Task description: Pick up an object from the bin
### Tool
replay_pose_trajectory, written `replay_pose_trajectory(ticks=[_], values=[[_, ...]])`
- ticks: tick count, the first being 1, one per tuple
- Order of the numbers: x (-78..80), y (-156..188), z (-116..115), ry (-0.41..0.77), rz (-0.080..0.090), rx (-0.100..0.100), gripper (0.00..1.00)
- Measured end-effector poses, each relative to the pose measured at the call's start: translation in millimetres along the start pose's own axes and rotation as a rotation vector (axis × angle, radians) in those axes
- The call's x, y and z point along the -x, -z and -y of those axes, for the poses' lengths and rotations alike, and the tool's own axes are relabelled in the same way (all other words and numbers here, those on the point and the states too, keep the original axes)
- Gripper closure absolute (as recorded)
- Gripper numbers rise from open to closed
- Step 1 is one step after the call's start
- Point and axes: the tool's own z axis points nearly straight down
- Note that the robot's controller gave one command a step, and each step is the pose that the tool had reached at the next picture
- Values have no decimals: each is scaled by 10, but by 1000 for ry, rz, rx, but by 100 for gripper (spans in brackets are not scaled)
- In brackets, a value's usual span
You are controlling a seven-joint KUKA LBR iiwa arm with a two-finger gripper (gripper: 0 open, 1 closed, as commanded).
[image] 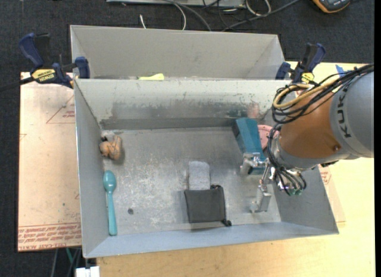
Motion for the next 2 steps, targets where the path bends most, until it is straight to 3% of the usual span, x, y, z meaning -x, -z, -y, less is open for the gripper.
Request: replay_pose_trajectory(ticks=[1, 2], values=[[-208, -18, -618, -69, -5, 1, 0], [-17, -24, -999, -133, 0, 1, 0]])
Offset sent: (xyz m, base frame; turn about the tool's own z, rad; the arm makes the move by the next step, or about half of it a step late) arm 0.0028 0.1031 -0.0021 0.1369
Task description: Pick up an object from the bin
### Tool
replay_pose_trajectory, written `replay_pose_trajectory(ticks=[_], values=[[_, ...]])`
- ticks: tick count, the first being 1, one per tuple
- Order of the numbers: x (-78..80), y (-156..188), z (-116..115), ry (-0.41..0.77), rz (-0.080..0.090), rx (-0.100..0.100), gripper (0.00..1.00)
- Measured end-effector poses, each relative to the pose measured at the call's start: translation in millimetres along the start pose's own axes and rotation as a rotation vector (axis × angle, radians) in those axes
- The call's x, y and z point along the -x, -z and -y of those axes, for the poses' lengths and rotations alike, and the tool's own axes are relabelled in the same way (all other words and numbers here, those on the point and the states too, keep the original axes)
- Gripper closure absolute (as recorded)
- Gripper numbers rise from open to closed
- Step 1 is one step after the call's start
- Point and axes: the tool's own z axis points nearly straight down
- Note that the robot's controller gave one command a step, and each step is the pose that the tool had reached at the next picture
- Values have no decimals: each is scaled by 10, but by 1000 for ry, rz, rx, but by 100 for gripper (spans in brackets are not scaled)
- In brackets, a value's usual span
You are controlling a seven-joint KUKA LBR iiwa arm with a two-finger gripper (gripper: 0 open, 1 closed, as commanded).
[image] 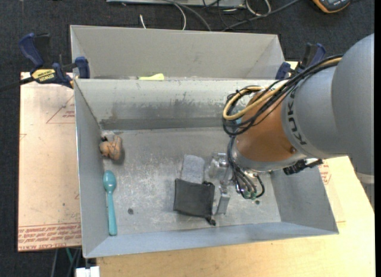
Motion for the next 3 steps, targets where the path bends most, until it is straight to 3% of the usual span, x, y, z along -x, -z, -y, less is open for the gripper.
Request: replay_pose_trajectory(ticks=[1, 2, 3], values=[[94, 8, -456, 440, -3, 4, 100], [94, 8, -457, 441, -3, 4, 100], [35, 721, -388, 506, -9, 4, 100]])
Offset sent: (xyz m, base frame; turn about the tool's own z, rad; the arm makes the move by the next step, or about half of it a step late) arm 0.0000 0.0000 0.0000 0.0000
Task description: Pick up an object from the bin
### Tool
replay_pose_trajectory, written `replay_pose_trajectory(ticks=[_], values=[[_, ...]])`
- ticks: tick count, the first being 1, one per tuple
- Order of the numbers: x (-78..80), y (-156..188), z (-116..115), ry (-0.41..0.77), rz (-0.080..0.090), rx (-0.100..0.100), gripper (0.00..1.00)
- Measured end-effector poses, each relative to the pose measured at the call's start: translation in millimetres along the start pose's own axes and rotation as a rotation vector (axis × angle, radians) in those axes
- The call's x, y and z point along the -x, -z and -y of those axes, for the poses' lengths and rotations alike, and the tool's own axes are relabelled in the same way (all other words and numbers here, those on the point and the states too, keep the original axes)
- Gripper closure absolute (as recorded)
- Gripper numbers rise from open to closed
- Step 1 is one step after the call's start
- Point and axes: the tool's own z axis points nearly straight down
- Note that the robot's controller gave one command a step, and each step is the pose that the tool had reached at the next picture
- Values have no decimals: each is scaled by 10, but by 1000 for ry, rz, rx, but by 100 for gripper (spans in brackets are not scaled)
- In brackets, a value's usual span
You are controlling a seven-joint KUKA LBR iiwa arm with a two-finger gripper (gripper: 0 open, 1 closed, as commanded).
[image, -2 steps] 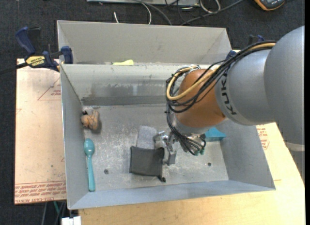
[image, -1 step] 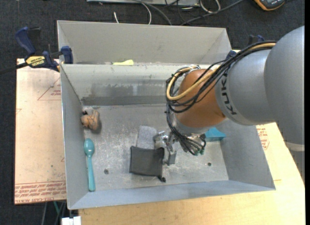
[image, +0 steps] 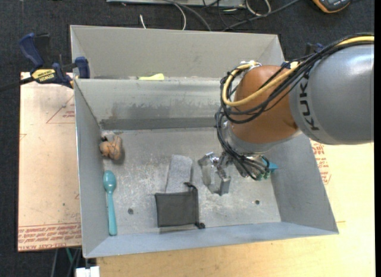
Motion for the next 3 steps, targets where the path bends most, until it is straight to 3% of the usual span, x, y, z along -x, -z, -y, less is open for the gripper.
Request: replay_pose_trajectory(ticks=[1, 2, 3], values=[[578, -741, 532, 470, -3, 4, 0], [587, -717, 526, 471, -1, 3, 0], [465, -333, 280, 367, -8, 8, 0]])
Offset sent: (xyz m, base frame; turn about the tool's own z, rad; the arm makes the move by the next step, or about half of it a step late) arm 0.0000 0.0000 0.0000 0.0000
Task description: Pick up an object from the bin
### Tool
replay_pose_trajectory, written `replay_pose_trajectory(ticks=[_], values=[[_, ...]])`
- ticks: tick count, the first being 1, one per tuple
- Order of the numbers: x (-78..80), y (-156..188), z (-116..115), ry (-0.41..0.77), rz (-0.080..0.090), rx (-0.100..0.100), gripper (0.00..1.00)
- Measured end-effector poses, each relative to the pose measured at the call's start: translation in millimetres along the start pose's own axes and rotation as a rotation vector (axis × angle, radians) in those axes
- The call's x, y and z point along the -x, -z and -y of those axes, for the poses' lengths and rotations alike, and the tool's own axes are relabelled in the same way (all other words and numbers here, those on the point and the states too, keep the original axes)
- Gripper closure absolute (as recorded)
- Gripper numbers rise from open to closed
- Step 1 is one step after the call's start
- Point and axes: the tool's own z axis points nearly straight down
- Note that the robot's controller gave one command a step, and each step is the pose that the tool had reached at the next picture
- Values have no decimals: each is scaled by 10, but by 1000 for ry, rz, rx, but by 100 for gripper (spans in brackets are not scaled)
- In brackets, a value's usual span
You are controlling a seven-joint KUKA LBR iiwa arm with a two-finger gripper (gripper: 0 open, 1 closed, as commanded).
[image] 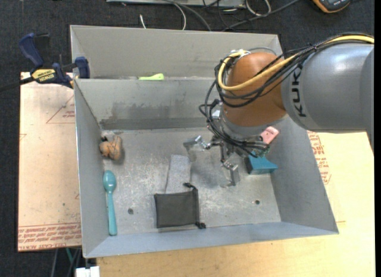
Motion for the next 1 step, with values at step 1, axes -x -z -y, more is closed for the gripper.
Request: replay_pose_trajectory(ticks=[1], values=[[-62, 207, -402, 0, 10, -7, 0]])
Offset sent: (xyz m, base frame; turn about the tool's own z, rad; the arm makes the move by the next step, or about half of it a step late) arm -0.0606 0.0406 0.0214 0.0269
